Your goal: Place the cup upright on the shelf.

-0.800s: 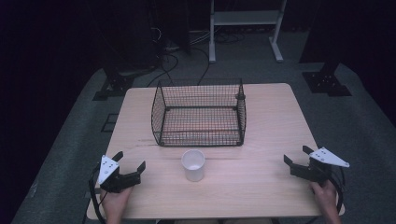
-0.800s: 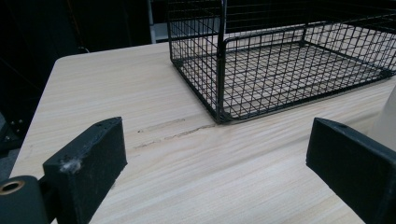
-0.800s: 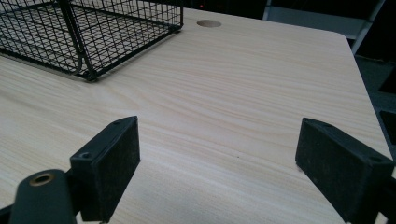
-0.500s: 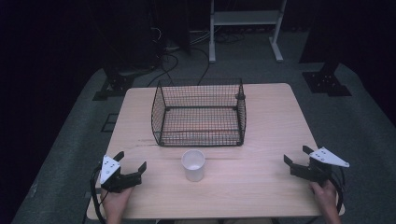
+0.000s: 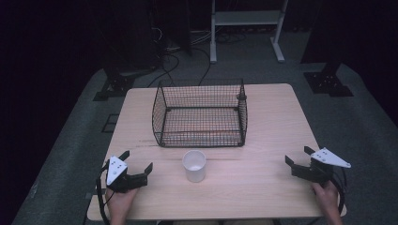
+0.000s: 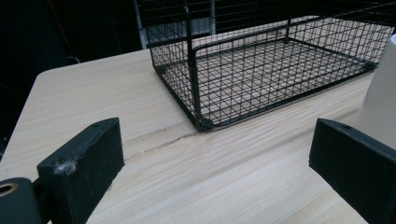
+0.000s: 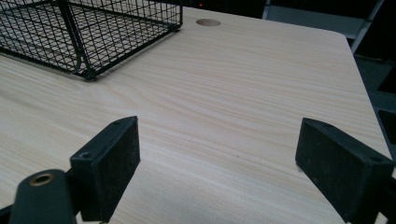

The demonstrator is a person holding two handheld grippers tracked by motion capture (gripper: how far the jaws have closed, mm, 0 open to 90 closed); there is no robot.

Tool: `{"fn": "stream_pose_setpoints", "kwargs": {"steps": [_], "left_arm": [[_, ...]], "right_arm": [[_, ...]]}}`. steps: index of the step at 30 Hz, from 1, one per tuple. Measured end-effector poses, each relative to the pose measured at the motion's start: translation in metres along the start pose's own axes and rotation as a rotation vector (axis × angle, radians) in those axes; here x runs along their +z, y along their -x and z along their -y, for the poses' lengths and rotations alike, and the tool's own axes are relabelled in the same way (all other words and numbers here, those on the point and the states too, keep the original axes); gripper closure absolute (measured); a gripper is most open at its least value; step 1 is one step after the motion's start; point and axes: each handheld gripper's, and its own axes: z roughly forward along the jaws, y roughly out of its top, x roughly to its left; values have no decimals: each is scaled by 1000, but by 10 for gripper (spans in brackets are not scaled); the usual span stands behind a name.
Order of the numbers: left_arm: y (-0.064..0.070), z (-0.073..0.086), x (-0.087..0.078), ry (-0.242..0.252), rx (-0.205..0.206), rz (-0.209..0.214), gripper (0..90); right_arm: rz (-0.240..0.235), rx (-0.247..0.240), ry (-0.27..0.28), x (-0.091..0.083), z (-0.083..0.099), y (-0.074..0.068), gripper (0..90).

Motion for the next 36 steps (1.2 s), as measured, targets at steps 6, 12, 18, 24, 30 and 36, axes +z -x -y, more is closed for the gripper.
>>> {"fn": "stream_pose_setpoints", "kwargs": {"steps": [6,12,18,24,30,36], "left_arm": [[6,-4,1,15,9,23,24],[11,-7,2,33,0,56,24],[19,-10,4,37,20,86,24],[27,-12,7,32,45,116,24],[31,-13,10,27,54,137,24],[34,-13,11,35,66,140,24]], "right_arm": [[1,-1,0,0,0,0,130],[1,-2,2,0,0,0,130],[2,-5,0,0,0,0,131],[2,-8,-2,0,0,-1,131],[1,-7,0,0,0,-1,130],[2,-7,-1,0,0,-1,131]]}}
